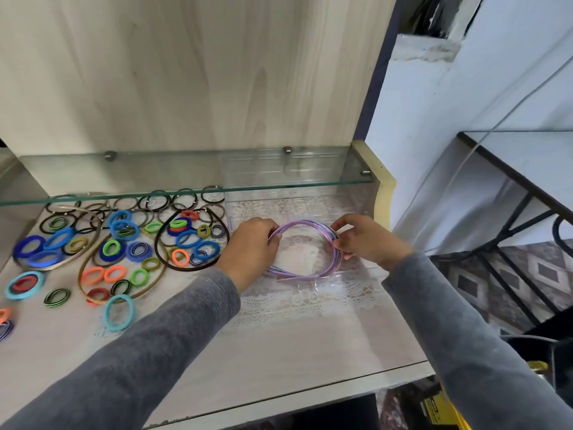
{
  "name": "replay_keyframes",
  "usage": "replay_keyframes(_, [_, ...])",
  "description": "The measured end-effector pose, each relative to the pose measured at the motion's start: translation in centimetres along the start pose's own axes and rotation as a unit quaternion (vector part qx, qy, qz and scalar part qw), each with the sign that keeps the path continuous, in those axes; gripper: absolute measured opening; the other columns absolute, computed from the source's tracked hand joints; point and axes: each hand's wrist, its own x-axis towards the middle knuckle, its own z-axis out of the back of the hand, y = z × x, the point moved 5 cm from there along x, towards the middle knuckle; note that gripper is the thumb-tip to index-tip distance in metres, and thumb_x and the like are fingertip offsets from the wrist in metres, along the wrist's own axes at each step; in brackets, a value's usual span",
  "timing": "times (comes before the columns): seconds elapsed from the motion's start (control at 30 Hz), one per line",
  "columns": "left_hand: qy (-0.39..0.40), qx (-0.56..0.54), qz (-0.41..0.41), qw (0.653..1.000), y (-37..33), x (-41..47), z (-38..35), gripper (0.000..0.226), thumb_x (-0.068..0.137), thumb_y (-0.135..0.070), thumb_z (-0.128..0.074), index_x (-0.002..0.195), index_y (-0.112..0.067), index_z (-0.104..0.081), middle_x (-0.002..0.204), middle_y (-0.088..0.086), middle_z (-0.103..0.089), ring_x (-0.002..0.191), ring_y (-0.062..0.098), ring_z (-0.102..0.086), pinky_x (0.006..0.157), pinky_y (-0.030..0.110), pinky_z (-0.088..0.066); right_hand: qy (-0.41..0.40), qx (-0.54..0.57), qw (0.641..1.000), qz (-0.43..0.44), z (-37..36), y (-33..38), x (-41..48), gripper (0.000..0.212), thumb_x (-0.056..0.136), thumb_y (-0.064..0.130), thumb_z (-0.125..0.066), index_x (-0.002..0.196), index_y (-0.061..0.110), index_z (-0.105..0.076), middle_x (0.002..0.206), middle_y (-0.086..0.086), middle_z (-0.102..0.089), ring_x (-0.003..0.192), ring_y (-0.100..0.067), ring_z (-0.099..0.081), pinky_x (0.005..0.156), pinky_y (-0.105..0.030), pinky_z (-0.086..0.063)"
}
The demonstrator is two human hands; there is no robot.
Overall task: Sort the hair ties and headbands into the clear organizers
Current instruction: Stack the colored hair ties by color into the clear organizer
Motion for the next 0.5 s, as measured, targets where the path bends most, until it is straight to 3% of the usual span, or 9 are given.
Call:
replay_keyframes(0.23, [0.018, -0.002, 0.004, 1.000, -0.20, -0.06, -0.03, 0.026, 0.101, -0.032, -0.053, 0.103, -0.014, -0.071, 0.097, 0.005, -0.058, 0.083, 0.017, -0.055, 0.071, 0.023, -0.037, -0.040, -0.080, 0.995, 0.034, -0.06, 0.11, -0.38, 0.020, 0.085, -0.004, -0.063, 0.101, 0.009, -0.064, 0.080, -0.004, -0.066, 0.051, -0.011, -0.060, 0.054, -0.018, -0.054])
replay_keyframes(0.3, [0.029, -0.017, 0.016, 0.999, -0.27, -0.02, 0.07, 0.029, 0.101, -0.025, -0.050, 0.083, -0.013, -0.069, 0.088, 0.006, -0.058, 0.072, 0.015, -0.051, 0.059, 0.021, -0.033, -0.047, -0.092, 0.994, 0.034, -0.13, 0.01, -0.43, 0.021, 0.085, -0.005, -0.062, 0.101, 0.009, -0.066, 0.080, -0.006, -0.065, 0.051, -0.011, -0.060, 0.054, -0.017, -0.054])
replay_keyframes(0.37, [0.051, -0.062, 0.042, 0.996, -0.10, 0.17, 0.16, 0.039, 0.098, -0.017, -0.046, 0.061, -0.008, -0.052, 0.069, 0.008, -0.051, 0.056, 0.016, -0.041, 0.051, 0.024, -0.029, -0.050, -0.106, 0.993, 0.033, -0.29, -0.05, -0.41, 0.023, 0.085, -0.004, -0.060, 0.101, 0.009, -0.068, 0.079, -0.006, -0.065, 0.054, -0.011, -0.060, 0.055, -0.018, -0.054])
replay_keyframes(0.43, [0.093, -0.077, 0.053, 0.991, 0.00, 0.42, 0.09, 0.037, 0.097, -0.016, -0.045, 0.062, -0.005, -0.050, 0.063, 0.008, -0.048, 0.053, 0.016, -0.040, 0.048, 0.025, -0.031, -0.060, -0.127, 0.989, 0.037, -0.49, -0.01, -0.33, 0.026, 0.085, -0.003, -0.057, 0.103, 0.010, -0.070, 0.077, -0.002, -0.064, 0.061, -0.012, -0.060, 0.059, -0.021, -0.051])
replay_keyframes(0.5, [0.139, -0.076, 0.061, 0.985, 0.10, 0.52, -0.06, 0.030, 0.097, -0.019, -0.047, 0.074, -0.010, -0.063, 0.074, 0.002, -0.058, 0.060, 0.018, -0.050, 0.051, 0.022, -0.039, -0.075, -0.166, 0.982, 0.045, -0.67, 0.22, -0.36, 0.025, 0.087, 0.002, -0.058, 0.106, 0.011, -0.072, 0.083, -0.001, -0.066, 0.073, -0.014, -0.058, 0.068, -0.022, -0.046])
